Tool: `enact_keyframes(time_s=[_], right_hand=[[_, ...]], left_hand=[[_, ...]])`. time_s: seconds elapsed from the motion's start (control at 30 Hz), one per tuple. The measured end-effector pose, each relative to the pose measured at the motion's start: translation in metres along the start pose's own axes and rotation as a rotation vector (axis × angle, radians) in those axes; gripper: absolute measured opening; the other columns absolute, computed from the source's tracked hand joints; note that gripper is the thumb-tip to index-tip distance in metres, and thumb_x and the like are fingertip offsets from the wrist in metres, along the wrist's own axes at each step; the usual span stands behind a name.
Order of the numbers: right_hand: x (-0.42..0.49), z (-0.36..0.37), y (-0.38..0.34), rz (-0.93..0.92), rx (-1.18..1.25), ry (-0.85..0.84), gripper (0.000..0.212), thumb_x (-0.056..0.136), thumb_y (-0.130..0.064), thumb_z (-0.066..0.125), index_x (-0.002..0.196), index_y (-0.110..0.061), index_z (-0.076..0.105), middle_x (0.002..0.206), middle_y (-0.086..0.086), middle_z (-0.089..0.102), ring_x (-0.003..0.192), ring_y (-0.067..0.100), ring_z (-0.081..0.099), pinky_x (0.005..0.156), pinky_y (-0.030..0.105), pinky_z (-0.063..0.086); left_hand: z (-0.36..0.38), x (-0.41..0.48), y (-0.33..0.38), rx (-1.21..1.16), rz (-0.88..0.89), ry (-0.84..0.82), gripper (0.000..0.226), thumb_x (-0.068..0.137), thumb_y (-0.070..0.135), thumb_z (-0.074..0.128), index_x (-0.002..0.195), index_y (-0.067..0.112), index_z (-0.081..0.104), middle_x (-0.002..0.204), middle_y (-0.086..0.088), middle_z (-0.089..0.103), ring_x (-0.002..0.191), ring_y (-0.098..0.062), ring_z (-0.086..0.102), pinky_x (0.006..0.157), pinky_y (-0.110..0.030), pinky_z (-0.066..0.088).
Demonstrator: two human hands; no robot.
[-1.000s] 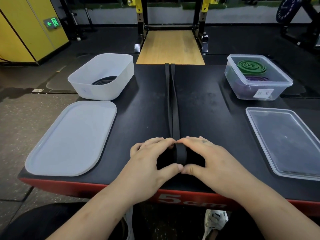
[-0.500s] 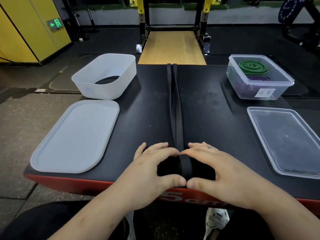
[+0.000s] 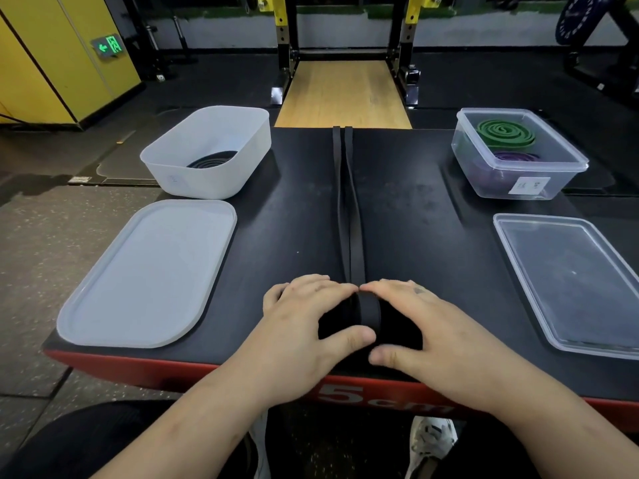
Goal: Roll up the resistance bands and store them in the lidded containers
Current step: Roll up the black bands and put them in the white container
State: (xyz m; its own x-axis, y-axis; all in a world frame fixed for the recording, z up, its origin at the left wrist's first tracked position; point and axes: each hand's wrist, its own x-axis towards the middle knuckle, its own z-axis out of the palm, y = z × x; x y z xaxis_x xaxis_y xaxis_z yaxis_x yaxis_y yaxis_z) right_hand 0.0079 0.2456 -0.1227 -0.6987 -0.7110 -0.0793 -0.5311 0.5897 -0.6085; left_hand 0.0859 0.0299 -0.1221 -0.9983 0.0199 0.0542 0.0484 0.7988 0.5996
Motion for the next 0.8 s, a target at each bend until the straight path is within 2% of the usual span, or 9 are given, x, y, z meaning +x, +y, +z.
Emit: enact_keyframes(time_s=[0.07,0.13,0.23,0.47,0.53,0.6,0.67,0.73,0.8], right_hand=[[0.005,0.002,0.0,-0.009,-0.031,0.054,0.068,0.087,-0.065,0.061,0.149,-0.055,0.035,0.156,-0.031,0.035,0.149,-0.014,0.013,0.127,0.026,0.018],[0.011,0.001,0.0,-0.023,-0.056,0.067,0.067,0.088,-0.069,0.052,0.151,-0.051,0.037,0.154,-0.032,0.033,0.15,-0.014,0.007,0.128,0.026,0.013],[0.014,-0.001,0.002,-0.031,-0.038,0.051,0.062,0.091,-0.069,0.047,0.149,-0.05,0.04,0.153,-0.032,0.037,0.151,-0.012,0.009,0.128,0.032,0.018],[0.012,-0.004,0.0,0.007,-0.01,0.042,0.063,0.09,-0.055,0.067,0.14,-0.065,0.03,0.136,-0.05,0.033,0.138,-0.021,0.023,0.117,0.017,0.025],[0.015,-0.004,-0.002,0.002,-0.011,0.065,0.058,0.09,-0.055,0.066,0.137,-0.065,0.033,0.135,-0.046,0.038,0.135,-0.023,0.026,0.108,0.014,0.03],[0.018,-0.004,-0.002,-0.008,-0.009,0.09,0.057,0.09,-0.058,0.064,0.141,-0.06,0.039,0.139,-0.041,0.044,0.139,-0.019,0.025,0.114,0.019,0.031],[0.015,-0.005,-0.001,-0.026,-0.018,0.092,0.059,0.091,-0.061,0.063,0.146,-0.054,0.043,0.142,-0.041,0.036,0.14,-0.025,0.015,0.12,0.017,0.021],[0.007,-0.005,-0.002,-0.062,-0.011,0.062,0.056,0.091,-0.064,0.062,0.143,-0.052,0.043,0.132,-0.049,0.029,0.131,-0.037,0.005,0.114,0.003,0.006],[-0.001,-0.002,-0.002,-0.114,-0.018,0.047,0.056,0.09,-0.068,0.061,0.141,-0.047,0.048,0.128,-0.051,0.032,0.134,-0.036,0.005,0.113,0.0,0.001]], left_hand=[[0.0,0.001,0.0,-0.002,-0.002,-0.007,0.07,0.084,0.084,0.042,0.144,0.049,0.044,0.12,0.054,0.03,0.131,0.03,0.004,0.122,-0.029,0.008],[-0.001,0.0,-0.001,-0.048,-0.04,-0.023,0.068,0.083,0.077,0.052,0.145,0.055,0.036,0.128,0.049,0.035,0.129,0.03,0.003,0.119,-0.026,0.012],[-0.002,-0.001,-0.004,-0.075,-0.083,-0.035,0.066,0.083,0.069,0.062,0.14,0.067,0.028,0.143,0.041,0.035,0.145,0.006,0.007,0.118,-0.03,0.018],[0.002,0.007,-0.008,-0.047,-0.067,-0.012,0.062,0.081,0.075,0.052,0.14,0.062,0.036,0.149,0.032,0.036,0.152,-0.002,0.007,0.122,-0.034,0.015],[0.001,0.008,-0.007,-0.054,-0.081,-0.026,0.061,0.085,0.073,0.052,0.143,0.057,0.039,0.146,0.036,0.033,0.147,0.009,0.003,0.12,-0.027,0.012],[-0.003,0.007,-0.004,-0.065,-0.1,-0.031,0.062,0.086,0.071,0.052,0.144,0.054,0.04,0.141,0.038,0.03,0.143,0.014,0.004,0.117,-0.021,0.009],[-0.005,0.005,-0.004,-0.081,-0.095,-0.04,0.063,0.084,0.074,0.052,0.143,0.053,0.043,0.144,0.039,0.03,0.145,0.013,0.004,0.117,-0.022,0.009],[-0.009,-0.001,-0.003,-0.113,-0.085,-0.082,0.061,0.082,0.073,0.056,0.139,0.051,0.049,0.135,0.051,0.033,0.141,0.02,0.004,0.119,-0.022,0.007],[-0.009,-0.007,-0.002,-0.11,-0.022,-0.107,0.053,0.084,0.065,0.065,0.133,0.046,0.056,0.129,0.057,0.034,0.141,0.024,0.005,0.123,-0.026,-0.001]])
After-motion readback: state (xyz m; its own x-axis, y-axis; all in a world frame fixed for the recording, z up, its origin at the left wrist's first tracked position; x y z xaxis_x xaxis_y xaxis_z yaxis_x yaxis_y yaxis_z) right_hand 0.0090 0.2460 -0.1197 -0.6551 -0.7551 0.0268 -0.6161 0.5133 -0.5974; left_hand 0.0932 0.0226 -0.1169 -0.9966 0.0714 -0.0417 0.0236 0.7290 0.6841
